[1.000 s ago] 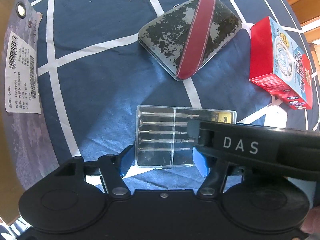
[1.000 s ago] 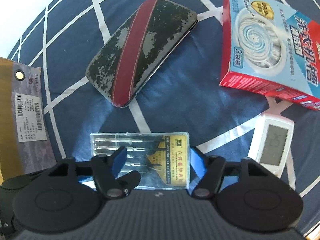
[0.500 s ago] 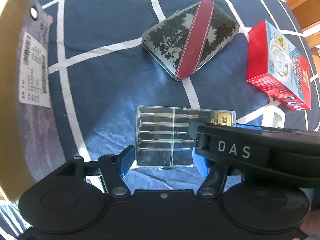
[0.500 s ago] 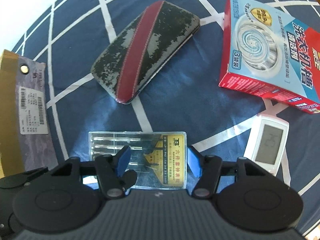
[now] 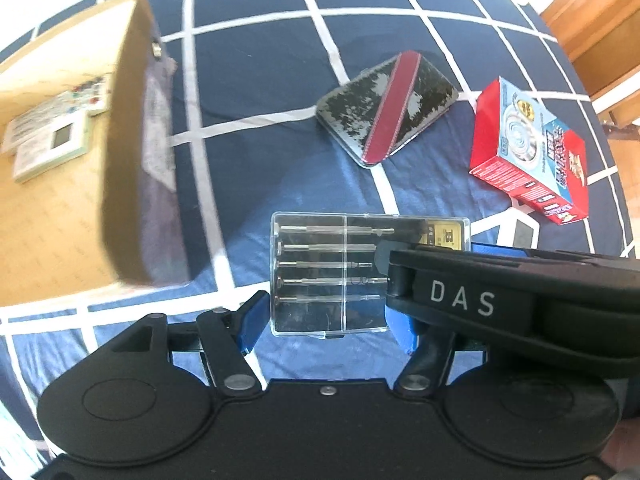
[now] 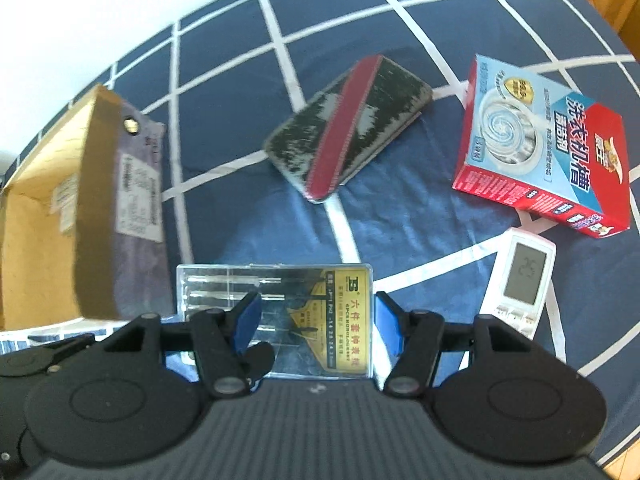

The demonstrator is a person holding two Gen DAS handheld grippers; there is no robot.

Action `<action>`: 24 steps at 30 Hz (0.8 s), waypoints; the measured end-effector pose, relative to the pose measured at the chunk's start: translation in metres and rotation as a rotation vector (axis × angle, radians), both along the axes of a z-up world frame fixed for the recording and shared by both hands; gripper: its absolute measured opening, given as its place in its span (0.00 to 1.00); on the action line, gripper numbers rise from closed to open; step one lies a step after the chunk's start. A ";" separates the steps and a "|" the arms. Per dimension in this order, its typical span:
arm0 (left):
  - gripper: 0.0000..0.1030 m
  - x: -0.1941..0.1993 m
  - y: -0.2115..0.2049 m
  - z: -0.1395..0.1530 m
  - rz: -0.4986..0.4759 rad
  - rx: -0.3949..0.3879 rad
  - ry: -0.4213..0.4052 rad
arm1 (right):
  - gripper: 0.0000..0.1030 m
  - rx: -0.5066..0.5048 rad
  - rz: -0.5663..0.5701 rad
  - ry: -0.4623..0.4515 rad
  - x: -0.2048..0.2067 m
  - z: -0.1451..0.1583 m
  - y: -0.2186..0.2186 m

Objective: Organize objects
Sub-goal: 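Carry the screwdriver set with the right tool over the box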

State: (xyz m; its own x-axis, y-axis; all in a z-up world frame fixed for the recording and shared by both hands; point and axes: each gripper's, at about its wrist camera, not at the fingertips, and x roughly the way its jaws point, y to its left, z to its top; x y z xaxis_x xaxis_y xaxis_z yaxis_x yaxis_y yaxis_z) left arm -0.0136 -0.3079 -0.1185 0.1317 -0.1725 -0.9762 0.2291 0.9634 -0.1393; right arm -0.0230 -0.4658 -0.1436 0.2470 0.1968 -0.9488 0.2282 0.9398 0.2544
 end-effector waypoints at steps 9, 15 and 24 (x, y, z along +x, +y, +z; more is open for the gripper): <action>0.61 -0.016 0.047 0.039 0.039 0.002 -0.076 | 0.59 -0.011 0.045 -0.078 -0.017 0.043 0.048; 0.60 -0.023 0.084 0.059 0.052 0.001 -0.118 | 0.59 -0.015 0.061 -0.124 -0.024 0.064 0.088; 0.61 -0.029 0.140 0.073 0.057 -0.002 -0.152 | 0.59 -0.023 0.068 -0.169 -0.032 0.083 0.146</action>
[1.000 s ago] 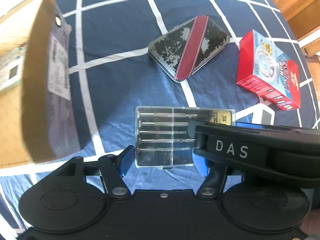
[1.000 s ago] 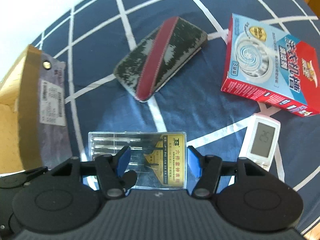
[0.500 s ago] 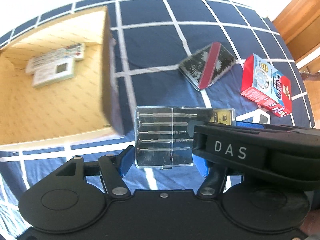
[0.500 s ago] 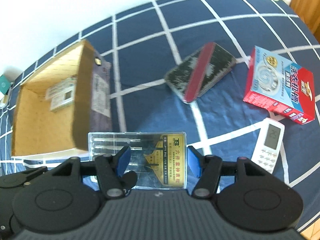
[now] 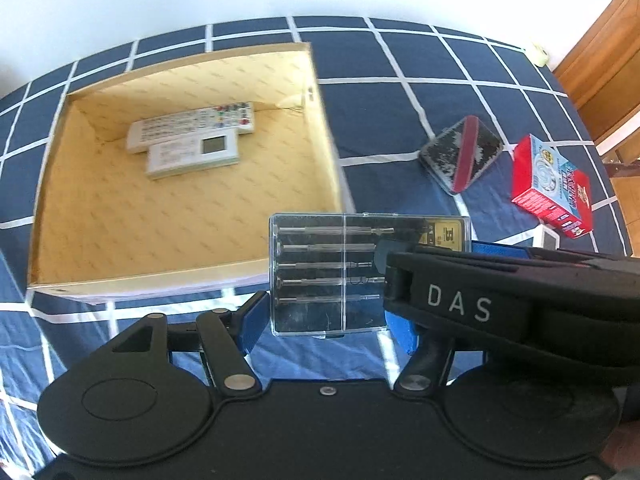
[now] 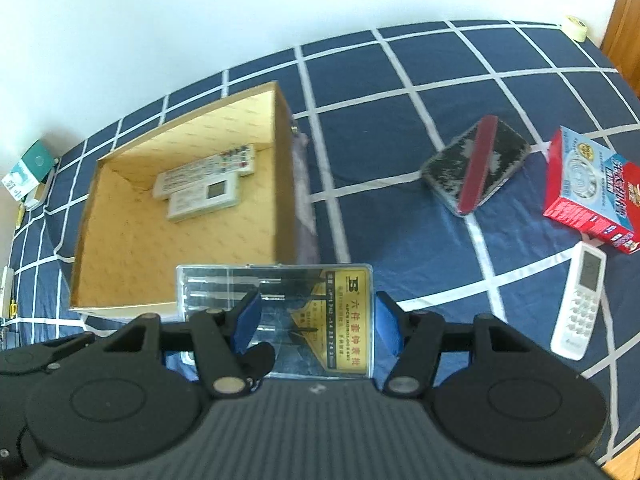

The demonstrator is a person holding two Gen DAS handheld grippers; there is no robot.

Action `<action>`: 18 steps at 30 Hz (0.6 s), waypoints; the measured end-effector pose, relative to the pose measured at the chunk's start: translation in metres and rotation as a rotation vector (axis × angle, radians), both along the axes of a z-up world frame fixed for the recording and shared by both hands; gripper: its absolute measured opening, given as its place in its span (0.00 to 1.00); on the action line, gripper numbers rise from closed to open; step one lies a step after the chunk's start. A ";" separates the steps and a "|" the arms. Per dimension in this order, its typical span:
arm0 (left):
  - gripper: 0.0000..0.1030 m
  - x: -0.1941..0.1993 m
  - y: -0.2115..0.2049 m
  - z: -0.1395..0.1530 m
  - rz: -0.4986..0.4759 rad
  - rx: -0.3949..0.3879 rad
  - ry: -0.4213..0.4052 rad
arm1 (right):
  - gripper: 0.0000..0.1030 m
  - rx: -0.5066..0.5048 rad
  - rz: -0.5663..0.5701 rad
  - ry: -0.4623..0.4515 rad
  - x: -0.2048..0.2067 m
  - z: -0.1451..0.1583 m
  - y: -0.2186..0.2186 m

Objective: Organize objects
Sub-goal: 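Carry the screwdriver set with the right tool over the box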

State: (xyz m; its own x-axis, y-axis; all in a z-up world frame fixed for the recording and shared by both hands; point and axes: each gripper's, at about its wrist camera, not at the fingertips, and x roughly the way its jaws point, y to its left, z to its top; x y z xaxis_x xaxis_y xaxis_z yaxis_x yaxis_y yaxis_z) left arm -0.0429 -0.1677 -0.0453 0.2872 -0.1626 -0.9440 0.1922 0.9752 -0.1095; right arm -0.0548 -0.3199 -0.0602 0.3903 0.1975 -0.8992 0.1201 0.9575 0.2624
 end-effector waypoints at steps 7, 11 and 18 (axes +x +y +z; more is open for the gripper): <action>0.61 0.001 0.042 0.008 0.033 -0.006 -0.018 | 0.59 -0.004 0.022 -0.019 0.004 0.009 0.043; 0.61 0.007 0.062 0.011 0.058 -0.011 -0.026 | 0.59 -0.010 0.049 -0.028 0.013 0.014 0.065; 0.61 0.025 0.089 0.010 0.094 -0.021 -0.024 | 0.59 -0.024 0.089 -0.033 0.034 0.016 0.097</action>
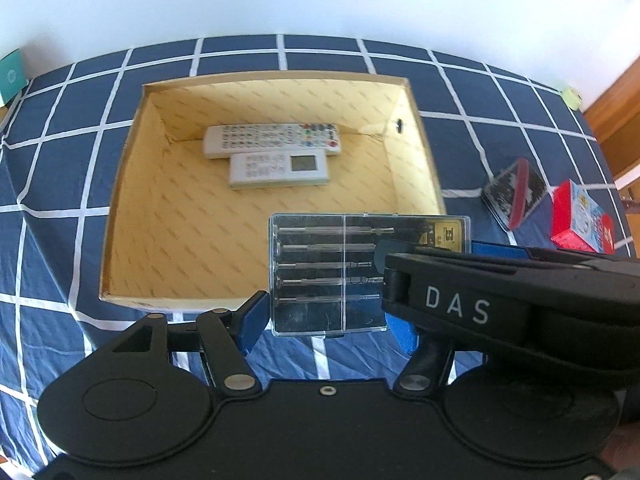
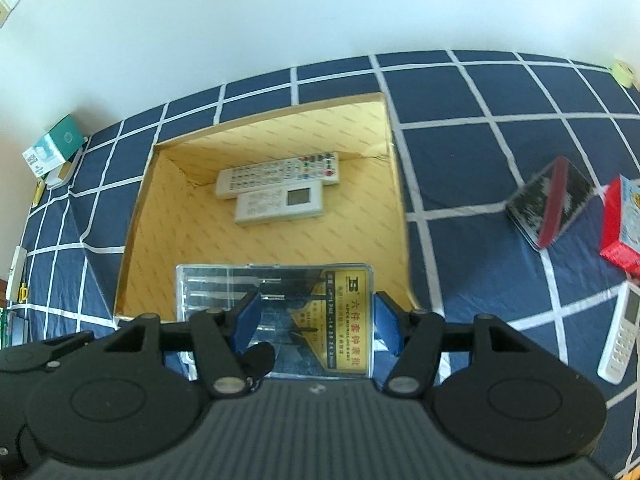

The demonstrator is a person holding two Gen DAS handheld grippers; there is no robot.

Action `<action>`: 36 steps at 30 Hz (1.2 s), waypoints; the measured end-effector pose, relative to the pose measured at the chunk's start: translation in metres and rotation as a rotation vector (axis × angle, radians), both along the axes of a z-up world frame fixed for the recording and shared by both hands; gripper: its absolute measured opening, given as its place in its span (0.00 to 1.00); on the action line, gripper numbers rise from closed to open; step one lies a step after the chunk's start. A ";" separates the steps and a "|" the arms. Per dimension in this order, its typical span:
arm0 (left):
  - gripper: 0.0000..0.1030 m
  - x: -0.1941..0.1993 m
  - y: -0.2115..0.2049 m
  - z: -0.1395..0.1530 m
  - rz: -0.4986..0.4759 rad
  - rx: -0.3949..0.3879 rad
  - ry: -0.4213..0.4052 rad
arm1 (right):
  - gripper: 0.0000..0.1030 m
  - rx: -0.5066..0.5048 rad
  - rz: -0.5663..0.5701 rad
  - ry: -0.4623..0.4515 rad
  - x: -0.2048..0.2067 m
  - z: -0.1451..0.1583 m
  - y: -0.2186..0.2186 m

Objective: Organize objects
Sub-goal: 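Carry the screwdriver set with the right tool over the box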

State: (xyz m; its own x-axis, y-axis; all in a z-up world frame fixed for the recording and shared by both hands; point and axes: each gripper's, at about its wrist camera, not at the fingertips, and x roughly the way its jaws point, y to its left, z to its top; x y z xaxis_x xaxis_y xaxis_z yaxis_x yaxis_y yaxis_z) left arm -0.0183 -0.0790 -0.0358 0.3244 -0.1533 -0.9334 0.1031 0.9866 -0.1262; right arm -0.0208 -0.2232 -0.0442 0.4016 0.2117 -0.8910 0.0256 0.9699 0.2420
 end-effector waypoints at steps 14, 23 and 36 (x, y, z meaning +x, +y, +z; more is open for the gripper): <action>0.61 0.071 0.032 -0.042 0.027 -0.015 0.085 | 0.59 -0.013 0.022 0.074 0.073 -0.036 0.033; 0.61 0.109 0.044 -0.094 0.039 -0.027 0.187 | 0.59 -0.023 0.036 0.178 0.120 -0.089 0.046; 0.60 0.132 0.049 -0.139 0.061 -0.055 0.278 | 0.59 -0.025 0.042 0.277 0.148 -0.144 0.048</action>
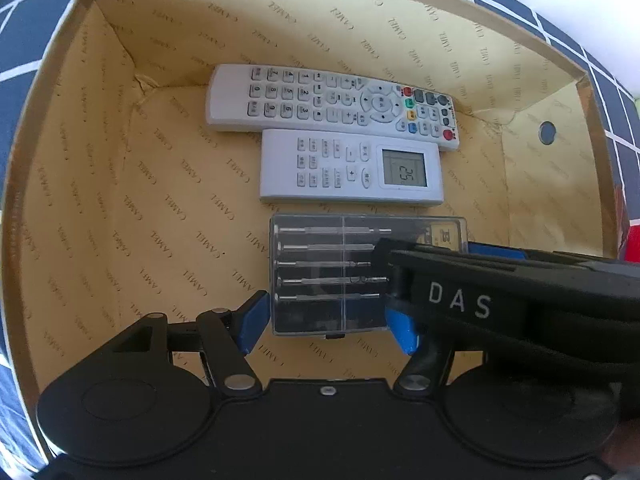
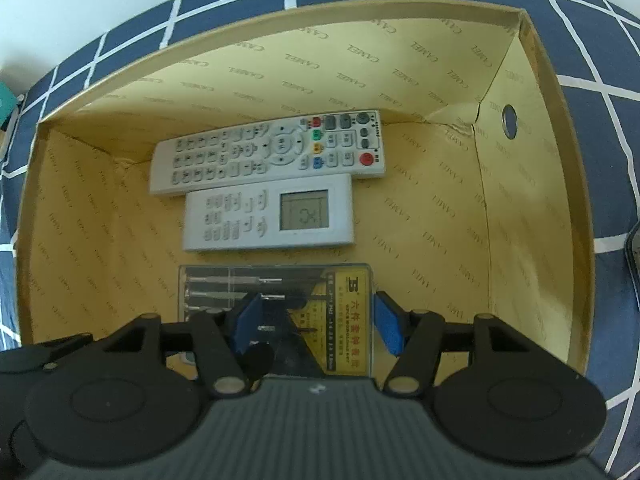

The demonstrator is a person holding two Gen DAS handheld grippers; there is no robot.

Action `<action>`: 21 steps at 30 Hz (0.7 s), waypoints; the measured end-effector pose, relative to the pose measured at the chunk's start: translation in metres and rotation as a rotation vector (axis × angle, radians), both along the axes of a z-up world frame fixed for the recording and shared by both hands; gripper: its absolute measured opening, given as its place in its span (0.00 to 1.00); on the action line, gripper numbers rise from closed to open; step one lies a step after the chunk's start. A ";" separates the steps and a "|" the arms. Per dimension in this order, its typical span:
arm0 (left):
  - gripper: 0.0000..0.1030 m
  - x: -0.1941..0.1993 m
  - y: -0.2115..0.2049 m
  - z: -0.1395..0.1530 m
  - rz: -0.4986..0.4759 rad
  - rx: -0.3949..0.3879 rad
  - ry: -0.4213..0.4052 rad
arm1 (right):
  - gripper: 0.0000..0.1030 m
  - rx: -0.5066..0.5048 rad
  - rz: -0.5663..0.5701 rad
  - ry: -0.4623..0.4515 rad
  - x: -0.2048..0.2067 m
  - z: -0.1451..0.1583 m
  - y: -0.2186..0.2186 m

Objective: Organize objects
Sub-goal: 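Carry the screwdriver set with the right tool over the box, then lower the screwdriver set beside the remotes and open the right tool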

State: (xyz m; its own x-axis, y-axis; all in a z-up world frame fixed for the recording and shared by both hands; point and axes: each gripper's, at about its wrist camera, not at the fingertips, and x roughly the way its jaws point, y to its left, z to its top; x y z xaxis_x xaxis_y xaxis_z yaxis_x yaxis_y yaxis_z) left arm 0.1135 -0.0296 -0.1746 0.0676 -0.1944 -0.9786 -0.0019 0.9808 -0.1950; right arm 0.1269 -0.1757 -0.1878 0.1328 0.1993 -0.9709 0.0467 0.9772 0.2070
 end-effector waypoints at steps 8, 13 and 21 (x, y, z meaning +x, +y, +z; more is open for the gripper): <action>0.60 0.007 0.003 -0.007 0.005 -0.006 0.008 | 0.59 0.005 -0.008 0.015 0.006 -0.010 -0.003; 0.59 0.009 0.005 -0.010 0.007 -0.004 0.008 | 0.59 0.011 -0.012 0.018 0.007 -0.013 -0.004; 0.60 0.010 0.007 -0.011 0.017 -0.010 0.008 | 0.59 0.010 -0.011 0.013 0.008 -0.013 -0.002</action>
